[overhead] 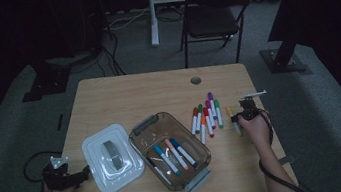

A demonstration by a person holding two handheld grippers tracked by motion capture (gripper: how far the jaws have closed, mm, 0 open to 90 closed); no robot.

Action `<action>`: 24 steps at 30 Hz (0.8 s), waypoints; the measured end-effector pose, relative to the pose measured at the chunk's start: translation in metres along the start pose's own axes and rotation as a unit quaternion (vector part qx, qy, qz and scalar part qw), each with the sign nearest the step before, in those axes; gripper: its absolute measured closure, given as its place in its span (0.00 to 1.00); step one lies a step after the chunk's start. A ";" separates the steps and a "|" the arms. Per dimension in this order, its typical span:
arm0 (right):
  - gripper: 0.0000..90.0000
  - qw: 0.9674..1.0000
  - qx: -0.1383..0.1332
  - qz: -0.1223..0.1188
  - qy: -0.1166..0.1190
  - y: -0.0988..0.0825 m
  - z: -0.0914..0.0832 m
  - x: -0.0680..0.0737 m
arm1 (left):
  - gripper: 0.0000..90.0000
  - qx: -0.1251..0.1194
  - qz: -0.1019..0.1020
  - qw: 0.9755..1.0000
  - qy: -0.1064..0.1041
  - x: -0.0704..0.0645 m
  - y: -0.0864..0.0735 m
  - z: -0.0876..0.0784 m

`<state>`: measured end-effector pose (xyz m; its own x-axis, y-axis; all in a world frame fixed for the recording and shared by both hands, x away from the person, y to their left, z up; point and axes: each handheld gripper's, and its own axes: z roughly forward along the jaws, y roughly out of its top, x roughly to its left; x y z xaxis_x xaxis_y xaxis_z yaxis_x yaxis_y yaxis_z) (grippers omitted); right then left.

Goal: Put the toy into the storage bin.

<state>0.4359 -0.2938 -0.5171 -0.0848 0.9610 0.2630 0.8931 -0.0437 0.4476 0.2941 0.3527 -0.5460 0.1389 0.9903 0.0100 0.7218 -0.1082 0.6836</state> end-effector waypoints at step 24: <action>0.85 0.991 -0.079 -0.056 0.091 0.010 -0.081 0.051 | 0.01 0.000 0.000 1.000 0.000 0.000 0.000 0.000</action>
<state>0.4047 -0.2672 -0.4300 -0.2703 0.8975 0.3485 0.7943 0.0033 0.6075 0.2941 0.3527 -0.5460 0.1389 0.9903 0.0103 0.7218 -0.1083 0.6835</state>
